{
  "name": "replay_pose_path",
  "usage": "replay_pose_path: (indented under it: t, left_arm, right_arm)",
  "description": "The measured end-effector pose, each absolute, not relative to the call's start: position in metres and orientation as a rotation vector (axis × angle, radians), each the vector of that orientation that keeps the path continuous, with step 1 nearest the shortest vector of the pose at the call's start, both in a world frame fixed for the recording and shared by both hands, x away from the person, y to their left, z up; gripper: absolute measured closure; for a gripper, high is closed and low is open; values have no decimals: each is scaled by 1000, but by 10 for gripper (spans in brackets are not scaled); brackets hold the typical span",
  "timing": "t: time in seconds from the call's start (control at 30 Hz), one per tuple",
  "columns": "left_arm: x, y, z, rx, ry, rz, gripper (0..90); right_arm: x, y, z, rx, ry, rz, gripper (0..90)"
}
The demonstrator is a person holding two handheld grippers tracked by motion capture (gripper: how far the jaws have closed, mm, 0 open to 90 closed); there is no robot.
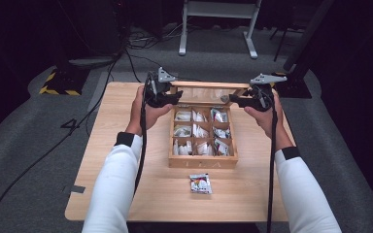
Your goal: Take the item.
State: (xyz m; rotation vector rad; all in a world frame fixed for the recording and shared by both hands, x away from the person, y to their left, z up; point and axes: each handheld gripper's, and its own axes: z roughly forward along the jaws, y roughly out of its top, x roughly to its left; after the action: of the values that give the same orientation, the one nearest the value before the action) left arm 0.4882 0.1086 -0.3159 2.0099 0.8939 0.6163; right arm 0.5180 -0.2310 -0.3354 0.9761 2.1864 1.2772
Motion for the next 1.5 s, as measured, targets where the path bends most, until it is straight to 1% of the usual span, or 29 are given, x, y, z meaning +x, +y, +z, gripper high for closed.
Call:
replay_pose_path:
  t: [0.2, 0.4, 0.63, 0.83, 1.37, 1.5]
  left_arm:
    - [477, 117, -314, 2020, 864, 613, 603]
    - [470, 119, -314, 2032, 863, 612, 592]
    - [462, 115, -309, 2038, 846, 627, 602]
    - [457, 115, -309, 2024, 859, 609, 590]
    - [436, 119, -325, 2019, 830, 608, 570]
    - [432, 119, -328, 2029, 820, 607, 566]
  right_arm:
    - [508, -232, -330, 936, 2199, 1252, 520]
    - [500, -233, -326, 920, 2203, 1260, 516]
    - [493, -233, -324, 910, 2208, 1269, 504]
    - [487, -235, -322, 904, 2207, 1285, 495]
    - [469, -238, -330, 872, 2230, 1263, 465]
    - [464, -239, -333, 869, 2239, 1246, 446]
